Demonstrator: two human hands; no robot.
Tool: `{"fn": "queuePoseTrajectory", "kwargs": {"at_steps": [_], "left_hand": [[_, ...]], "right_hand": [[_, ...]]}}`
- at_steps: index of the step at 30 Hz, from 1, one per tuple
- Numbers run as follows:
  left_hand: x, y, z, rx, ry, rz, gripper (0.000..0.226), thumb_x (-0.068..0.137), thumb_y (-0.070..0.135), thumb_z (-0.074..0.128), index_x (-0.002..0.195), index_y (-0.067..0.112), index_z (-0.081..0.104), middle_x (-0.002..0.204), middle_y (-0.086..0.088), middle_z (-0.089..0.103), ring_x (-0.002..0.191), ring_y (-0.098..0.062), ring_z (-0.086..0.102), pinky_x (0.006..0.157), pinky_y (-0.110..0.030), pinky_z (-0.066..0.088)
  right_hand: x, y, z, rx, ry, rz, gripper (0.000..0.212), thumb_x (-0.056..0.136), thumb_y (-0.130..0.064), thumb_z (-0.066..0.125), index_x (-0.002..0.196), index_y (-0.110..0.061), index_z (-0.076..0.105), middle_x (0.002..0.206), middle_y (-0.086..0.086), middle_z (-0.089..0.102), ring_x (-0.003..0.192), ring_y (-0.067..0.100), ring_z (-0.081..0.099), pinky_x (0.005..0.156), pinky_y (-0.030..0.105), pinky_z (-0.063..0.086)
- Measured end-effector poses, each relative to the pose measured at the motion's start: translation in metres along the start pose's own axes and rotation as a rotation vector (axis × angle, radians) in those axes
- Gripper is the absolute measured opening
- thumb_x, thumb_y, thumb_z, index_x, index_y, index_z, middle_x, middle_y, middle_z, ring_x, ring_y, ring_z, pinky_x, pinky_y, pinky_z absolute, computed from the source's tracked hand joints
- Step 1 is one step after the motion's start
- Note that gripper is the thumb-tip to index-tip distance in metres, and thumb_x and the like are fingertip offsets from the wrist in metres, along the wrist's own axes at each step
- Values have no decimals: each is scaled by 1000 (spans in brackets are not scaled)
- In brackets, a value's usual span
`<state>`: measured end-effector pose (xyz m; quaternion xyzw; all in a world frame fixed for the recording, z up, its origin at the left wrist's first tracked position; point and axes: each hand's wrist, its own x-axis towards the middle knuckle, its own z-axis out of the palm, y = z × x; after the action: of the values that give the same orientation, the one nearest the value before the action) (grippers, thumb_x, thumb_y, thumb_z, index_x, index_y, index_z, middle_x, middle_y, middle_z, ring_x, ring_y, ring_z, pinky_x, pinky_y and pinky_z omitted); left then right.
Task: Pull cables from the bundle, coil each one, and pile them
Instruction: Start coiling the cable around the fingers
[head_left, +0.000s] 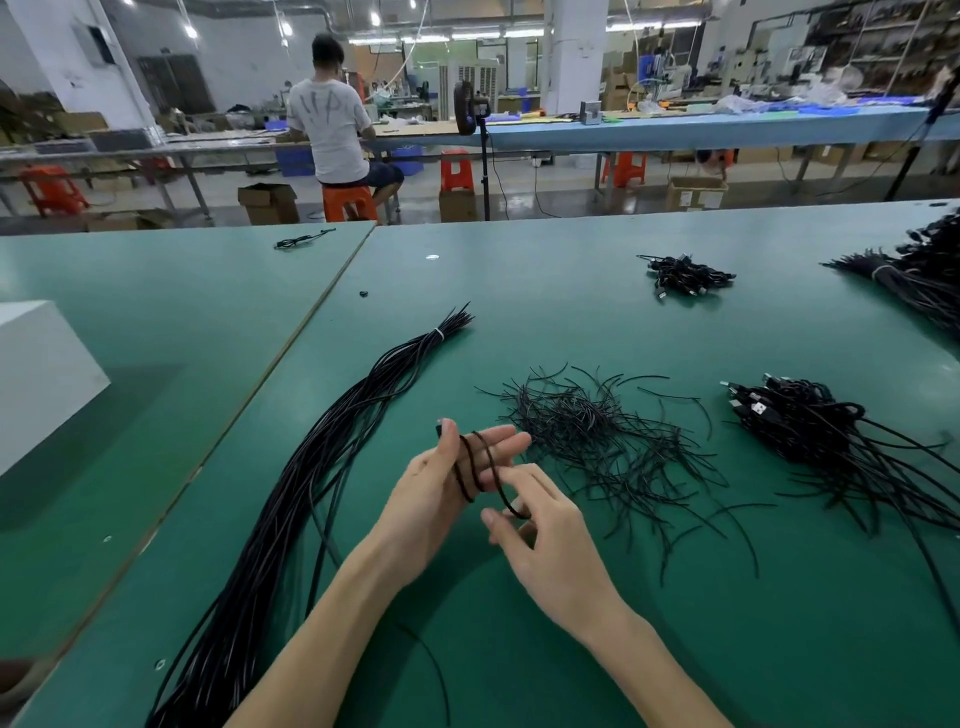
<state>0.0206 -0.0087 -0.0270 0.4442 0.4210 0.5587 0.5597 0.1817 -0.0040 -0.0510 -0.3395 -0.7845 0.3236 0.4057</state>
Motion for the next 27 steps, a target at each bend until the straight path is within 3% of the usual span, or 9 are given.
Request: {"fn": "queuePoseTrajectory", "kwargs": {"at_steps": [2, 6, 8, 11, 14, 19, 24, 27], "left_hand": [[0, -2, 5, 33, -45, -36, 63, 108, 57, 27, 138, 15, 64, 144, -9, 61, 136, -27, 56, 105, -31, 50], [-3, -5, 8, 73, -108, -65, 59, 109, 57, 31, 140, 18, 63, 148, -6, 59, 140, -24, 52, 113, -38, 43], [-3, -6, 10, 89, -137, -69, 57, 109, 57, 33, 141, 20, 62, 149, -4, 57, 141, -23, 50, 118, -41, 39], [-5, -6, 12, 93, -182, -70, 58, 109, 56, 31, 144, 20, 59, 152, -2, 54, 143, -24, 49, 117, -32, 39], [-7, -5, 11, 87, -220, -65, 60, 111, 54, 27, 145, 16, 58, 153, -4, 54, 144, -22, 48, 112, -25, 42], [-7, -2, 12, 14, -169, -40, 59, 112, 47, 29, 139, 5, 62, 147, -10, 58, 140, -27, 52, 110, -31, 46], [-8, 1, 12, -162, -51, -48, 50, 110, 37, 45, 113, -4, 73, 127, -29, 67, 125, -41, 63, 98, -39, 55], [-7, 2, 11, -237, 43, -37, 40, 106, 30, 52, 101, -2, 76, 120, -30, 69, 117, -44, 67, 92, -38, 58]], "right_hand": [[-1, -2, -1, -11, 34, 29, 13, 100, -27, 63, 111, -31, 57, 106, -21, 55, 85, 10, 64, 75, 29, 55], [-3, -7, 1, -194, 69, -54, 8, 101, -19, 61, 102, -18, 53, 94, -21, 43, 75, 3, 48, 66, 15, 42], [-4, -8, 2, -254, 60, -81, 7, 101, -14, 60, 106, -11, 56, 100, -10, 49, 75, 9, 50, 65, 23, 48], [-5, -12, 0, -306, 37, -97, 12, 98, -8, 61, 110, -7, 59, 105, -2, 55, 76, 16, 56, 65, 34, 55], [-4, -14, -2, -288, 27, -111, 11, 95, -6, 64, 105, -8, 59, 96, -12, 46, 70, 3, 41, 62, 18, 43], [-3, -11, 0, -237, 23, -98, 7, 98, -8, 63, 105, -10, 61, 92, -18, 40, 72, -8, 45, 67, 4, 36], [-4, -9, 5, -281, 39, -128, 13, 103, -17, 58, 114, -11, 64, 108, -6, 58, 81, 12, 59, 68, 30, 56], [-5, -12, 6, -302, 31, -138, 25, 106, -26, 54, 125, -11, 63, 122, -4, 61, 90, 16, 66, 71, 33, 60]]}}
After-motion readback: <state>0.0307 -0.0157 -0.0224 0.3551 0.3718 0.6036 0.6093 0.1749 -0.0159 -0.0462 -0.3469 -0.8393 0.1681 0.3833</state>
